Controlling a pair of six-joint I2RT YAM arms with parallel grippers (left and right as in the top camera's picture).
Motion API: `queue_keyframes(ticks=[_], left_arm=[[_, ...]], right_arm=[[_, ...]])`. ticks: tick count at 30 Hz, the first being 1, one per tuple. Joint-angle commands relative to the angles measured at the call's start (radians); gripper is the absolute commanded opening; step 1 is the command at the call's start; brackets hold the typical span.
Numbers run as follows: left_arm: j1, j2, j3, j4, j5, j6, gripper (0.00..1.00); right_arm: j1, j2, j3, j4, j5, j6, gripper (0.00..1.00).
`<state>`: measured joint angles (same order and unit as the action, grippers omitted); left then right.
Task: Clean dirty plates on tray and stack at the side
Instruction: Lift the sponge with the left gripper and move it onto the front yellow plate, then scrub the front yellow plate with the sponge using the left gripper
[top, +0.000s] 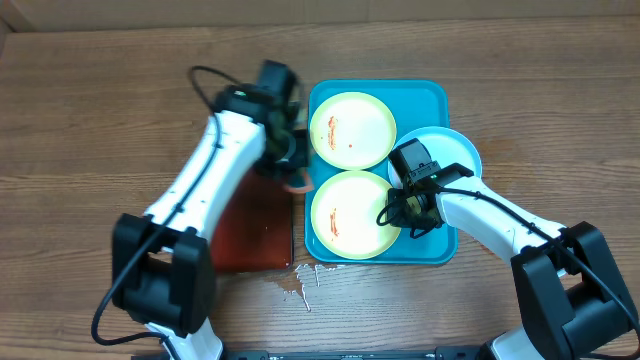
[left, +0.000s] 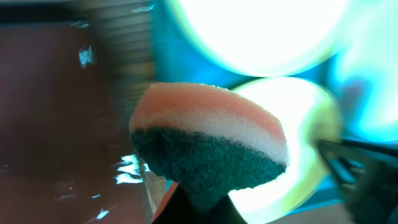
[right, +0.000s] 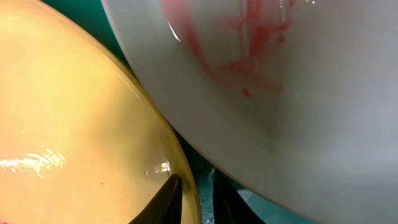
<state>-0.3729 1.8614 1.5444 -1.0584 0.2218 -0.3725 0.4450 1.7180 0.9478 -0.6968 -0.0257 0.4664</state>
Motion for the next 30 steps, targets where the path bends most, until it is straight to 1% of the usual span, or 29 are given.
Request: queue_keyframes(ticks=[1,6,10,16,18,20,22,25,28,30], left_arm=[[-0.115,0.031,-0.013,0.059,0.063,-0.098,0.04],[-0.206,0.131,-0.021,0.101,0.034,-0.185,0.04],[-0.217,0.201,-0.021,0.082,-0.025,-0.203,0.04],[-0.184,0.257,-0.021,0.009,-0.134,-0.211,0.04],[-0.173,0.259,-0.021,-0.013,-0.200,-0.210,0.04],[-0.170,0.259,-0.021,-0.020,-0.270,-0.190,0.04],[-0.174,0.259,-0.021,-0.014,-0.308,-0.156,0.04],[-0.191,0.259,-0.021,0.000,-0.276,-0.133,0.04],[-0.217,0.259,-0.021,0.047,-0.130,-0.027,0.04],[-0.232,0.259,-0.021,0.062,-0.090,0.032,0.04]], right_arm=[[-0.007,0.012,-0.006,-0.003,0.021,-0.002,0.19],[-0.007,0.012,-0.006,-0.004,0.021,-0.002,0.19],[-0.007,0.012,-0.006,-0.004,0.021,-0.002,0.19],[-0.007,0.012,-0.006,-0.004,0.020,-0.002,0.18],[-0.007,0.012,-0.006,-0.004,0.020,-0.002,0.18],[-0.007,0.012,-0.006,-0.004,0.020,-0.002,0.18],[-0.007,0.012,-0.006,-0.003,0.021,-0.002,0.18],[-0.007,0.012,-0.006,-0.004,0.020,-0.001,0.18],[-0.007,0.012,-0.006,-0.004,0.020,-0.001,0.18],[-0.007,0.012,-0.006,-0.004,0.020,0.002,0.18]])
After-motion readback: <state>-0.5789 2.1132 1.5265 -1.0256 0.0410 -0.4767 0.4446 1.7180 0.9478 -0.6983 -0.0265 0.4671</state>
